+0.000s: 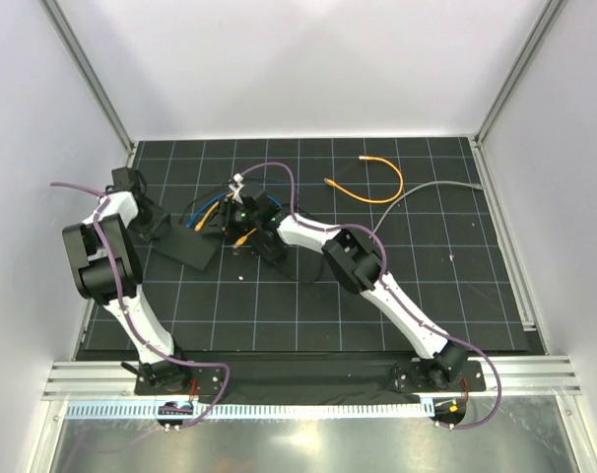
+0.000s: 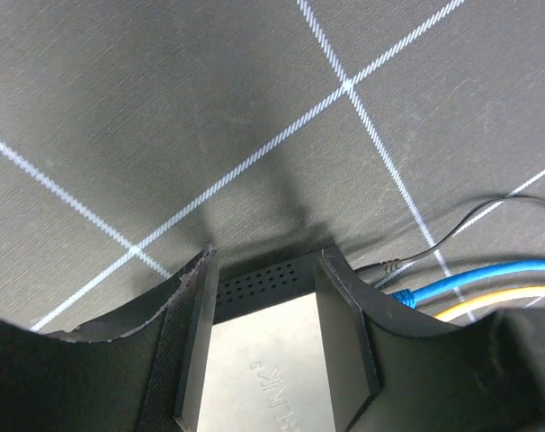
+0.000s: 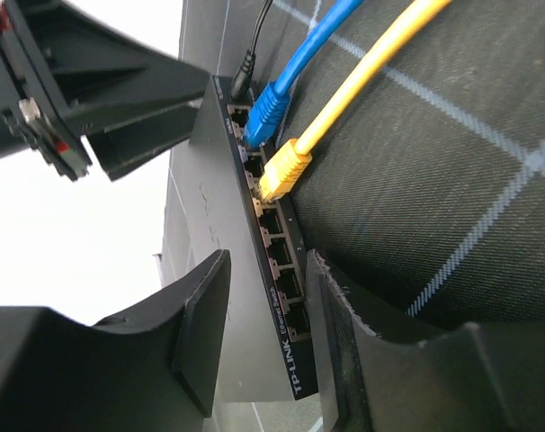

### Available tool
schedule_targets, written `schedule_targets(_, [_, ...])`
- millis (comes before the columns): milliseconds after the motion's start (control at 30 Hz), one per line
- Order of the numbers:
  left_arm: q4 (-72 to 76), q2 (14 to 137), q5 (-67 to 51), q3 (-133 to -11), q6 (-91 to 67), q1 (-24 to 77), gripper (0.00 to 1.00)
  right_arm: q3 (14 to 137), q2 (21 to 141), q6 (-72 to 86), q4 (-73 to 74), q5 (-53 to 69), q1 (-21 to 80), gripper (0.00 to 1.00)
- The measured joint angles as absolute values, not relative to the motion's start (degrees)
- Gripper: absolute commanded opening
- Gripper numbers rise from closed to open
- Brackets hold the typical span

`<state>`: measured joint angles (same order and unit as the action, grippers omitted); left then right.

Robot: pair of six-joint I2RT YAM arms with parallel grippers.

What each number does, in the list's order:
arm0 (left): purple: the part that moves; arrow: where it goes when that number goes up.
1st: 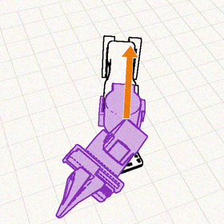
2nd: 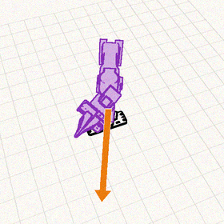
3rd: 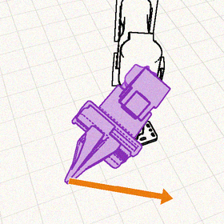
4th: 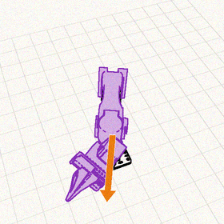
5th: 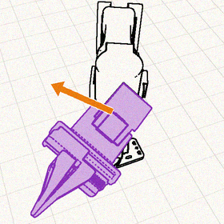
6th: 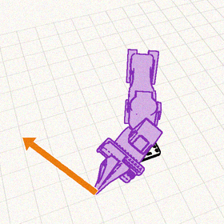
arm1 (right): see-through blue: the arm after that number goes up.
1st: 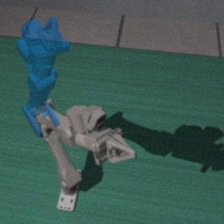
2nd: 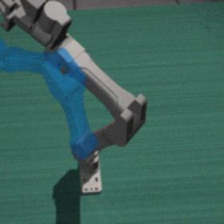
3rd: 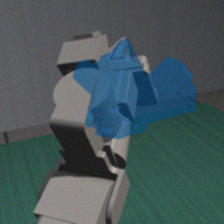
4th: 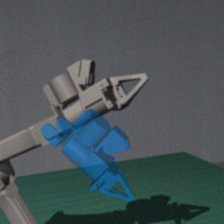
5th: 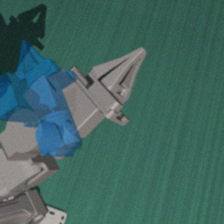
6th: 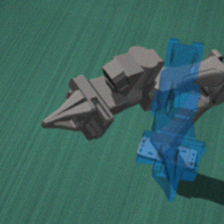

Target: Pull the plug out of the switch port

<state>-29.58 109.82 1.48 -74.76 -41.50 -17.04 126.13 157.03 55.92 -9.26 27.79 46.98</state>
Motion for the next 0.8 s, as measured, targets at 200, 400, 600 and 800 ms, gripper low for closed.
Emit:
schedule_targets(200, [-32.2,107.6,6.1,-74.9,-40.4,-16.5,0.53,127.5,157.0,59.7,-7.7,26.0,46.2,0.48])
schedule_targets(400, [-34.9,100.7,11.8,-75.0,-40.0,-13.8,0.53,131.7,157.2,61.7,-5.4,24.7,45.3,0.47])
schedule_targets(600, [-36.4,93.3,11.8,-73.7,-42.8,-7.7,0.51,136.6,159.3,62.6,-2.9,23.2,45.8,0.45])
schedule_targets(800, [-37.2,88.9,10.5,-67.0,-45.1,-8.2,0.49,138.6,160.8,62.3,1.0,20.9,47.7,0.43])
